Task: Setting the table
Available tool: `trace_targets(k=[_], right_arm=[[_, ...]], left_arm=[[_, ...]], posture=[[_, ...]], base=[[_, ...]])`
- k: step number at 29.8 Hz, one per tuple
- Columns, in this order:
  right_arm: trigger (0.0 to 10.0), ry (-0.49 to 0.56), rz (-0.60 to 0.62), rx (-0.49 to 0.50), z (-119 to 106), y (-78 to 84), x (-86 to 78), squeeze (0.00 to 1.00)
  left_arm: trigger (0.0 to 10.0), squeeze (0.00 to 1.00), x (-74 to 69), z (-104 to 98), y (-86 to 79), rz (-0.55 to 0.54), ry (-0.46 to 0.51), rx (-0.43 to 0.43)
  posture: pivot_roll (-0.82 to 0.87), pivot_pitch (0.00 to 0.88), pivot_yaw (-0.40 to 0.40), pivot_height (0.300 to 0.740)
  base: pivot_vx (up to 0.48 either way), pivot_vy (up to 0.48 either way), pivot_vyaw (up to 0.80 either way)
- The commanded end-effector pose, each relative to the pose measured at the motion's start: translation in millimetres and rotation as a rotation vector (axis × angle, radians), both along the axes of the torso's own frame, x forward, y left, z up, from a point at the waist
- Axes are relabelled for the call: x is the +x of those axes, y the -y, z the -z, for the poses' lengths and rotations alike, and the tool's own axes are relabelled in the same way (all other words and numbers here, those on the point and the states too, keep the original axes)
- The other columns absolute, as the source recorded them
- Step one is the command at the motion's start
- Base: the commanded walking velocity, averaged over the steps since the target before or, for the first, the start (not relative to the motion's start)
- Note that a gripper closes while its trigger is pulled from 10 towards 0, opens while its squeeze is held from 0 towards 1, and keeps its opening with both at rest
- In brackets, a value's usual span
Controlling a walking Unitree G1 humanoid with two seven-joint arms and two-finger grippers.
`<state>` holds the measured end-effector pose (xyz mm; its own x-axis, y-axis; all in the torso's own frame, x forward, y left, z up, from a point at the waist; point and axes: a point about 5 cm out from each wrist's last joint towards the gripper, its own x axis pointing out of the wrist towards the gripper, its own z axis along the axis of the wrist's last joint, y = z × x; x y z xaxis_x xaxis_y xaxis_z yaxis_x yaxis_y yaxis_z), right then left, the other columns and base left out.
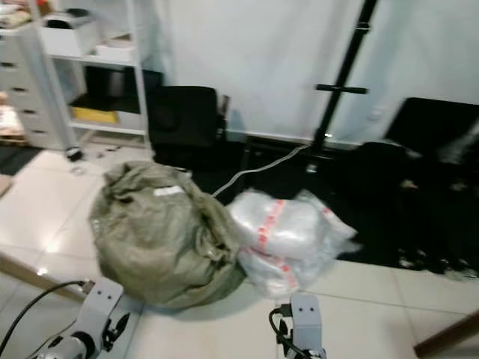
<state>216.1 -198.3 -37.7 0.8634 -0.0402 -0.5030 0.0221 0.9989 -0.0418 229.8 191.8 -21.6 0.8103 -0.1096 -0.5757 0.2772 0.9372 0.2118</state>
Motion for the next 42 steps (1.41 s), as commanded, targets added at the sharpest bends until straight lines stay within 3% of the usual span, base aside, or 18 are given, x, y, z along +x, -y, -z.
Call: trace_targets(k=[1,32,42], right_arm=[[10.0,-0.015,0.001,0.004,3.4,-0.9,-3.3,0.00],[10.0,0.004,0.012,-0.005,2.7,2.1,1.7,0.00],[10.0,0.016,0.016,-0.006,0.7,3.7,3.9,0.00]], left_arm=[[10.0,0.00,-0.1,0.5,-0.9,0.000,0.003,-0.001],[10.0,0.00,12.7,-5.8,7.2,0.031,0.072,-0.030],[10.0,0.00,21.3,-15.0,9.8,-0.004,0.108,-0.104]], posture=[[-0.08,0.000,0.090,0.740],[-0.08,0.000,0.094,0.740],[-0.09,0.000,0.093,0.740]], base=[[0.000,0.000,-0.79],[0.000,0.000,-0.79],[0.000,0.000,-0.79]])
